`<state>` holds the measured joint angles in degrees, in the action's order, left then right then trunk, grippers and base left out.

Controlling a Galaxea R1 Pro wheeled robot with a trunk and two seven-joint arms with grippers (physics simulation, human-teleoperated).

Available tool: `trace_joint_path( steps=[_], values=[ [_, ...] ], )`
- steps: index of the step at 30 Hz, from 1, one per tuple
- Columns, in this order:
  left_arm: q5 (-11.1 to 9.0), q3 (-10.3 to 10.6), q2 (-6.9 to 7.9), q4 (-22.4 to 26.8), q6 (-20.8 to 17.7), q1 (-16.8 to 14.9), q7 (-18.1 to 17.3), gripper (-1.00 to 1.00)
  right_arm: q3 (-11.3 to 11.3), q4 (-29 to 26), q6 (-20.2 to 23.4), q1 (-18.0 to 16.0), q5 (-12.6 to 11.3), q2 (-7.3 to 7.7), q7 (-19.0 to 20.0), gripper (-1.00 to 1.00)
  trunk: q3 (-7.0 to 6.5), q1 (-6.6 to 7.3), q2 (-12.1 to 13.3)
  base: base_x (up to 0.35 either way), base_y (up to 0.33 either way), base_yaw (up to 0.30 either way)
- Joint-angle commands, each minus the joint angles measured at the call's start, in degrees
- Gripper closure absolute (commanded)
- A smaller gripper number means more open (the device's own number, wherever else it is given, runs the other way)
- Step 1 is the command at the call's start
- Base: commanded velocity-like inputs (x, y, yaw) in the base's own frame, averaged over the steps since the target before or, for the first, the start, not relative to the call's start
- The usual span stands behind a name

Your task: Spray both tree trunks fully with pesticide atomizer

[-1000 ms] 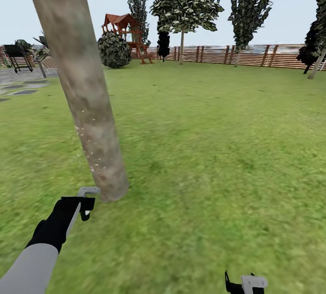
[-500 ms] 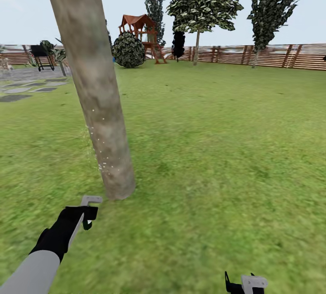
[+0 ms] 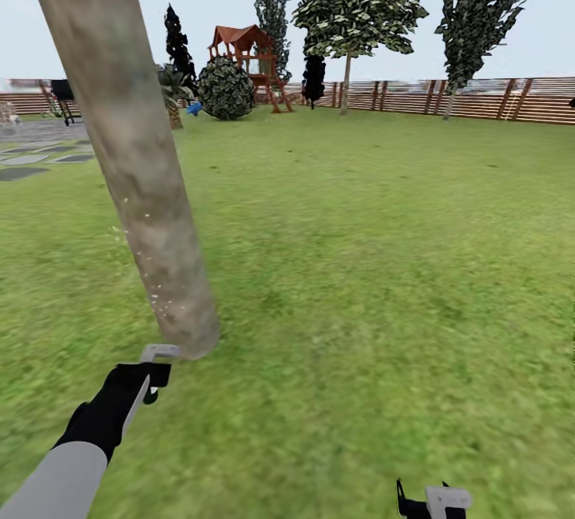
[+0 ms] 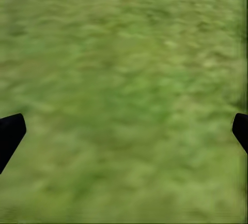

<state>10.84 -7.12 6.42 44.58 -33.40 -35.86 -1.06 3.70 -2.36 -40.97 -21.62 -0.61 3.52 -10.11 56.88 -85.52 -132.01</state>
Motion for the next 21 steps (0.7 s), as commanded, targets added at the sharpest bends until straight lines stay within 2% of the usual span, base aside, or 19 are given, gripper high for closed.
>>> trace_joint_path(
  steps=[1,8,21],
  values=[
    [0.0,0.0,-0.05,0.0,0.0,0.0,0.0,1.0,0.0,0.0,0.0,0.0,0.0,0.0,0.0,-1.0,0.0,0.0,0.0,0.125,-0.263,0.0],
    [0.0,0.0,-0.08,0.0,0.0,0.0,-0.1,1.0,0.0,0.0,0.0,0.0,0.0,0.0,0.0,-1.0,0.0,0.0,0.0,0.125,-0.263,0.046],
    [0.0,-0.3,0.0,0.0,0.0,0.0,-0.1,1.0,0.0,0.0,0.0,0.0,0.0,0.0,0.0,-1.0,0.0,0.0,0.0,0.156,-0.247,0.268]
  ],
)
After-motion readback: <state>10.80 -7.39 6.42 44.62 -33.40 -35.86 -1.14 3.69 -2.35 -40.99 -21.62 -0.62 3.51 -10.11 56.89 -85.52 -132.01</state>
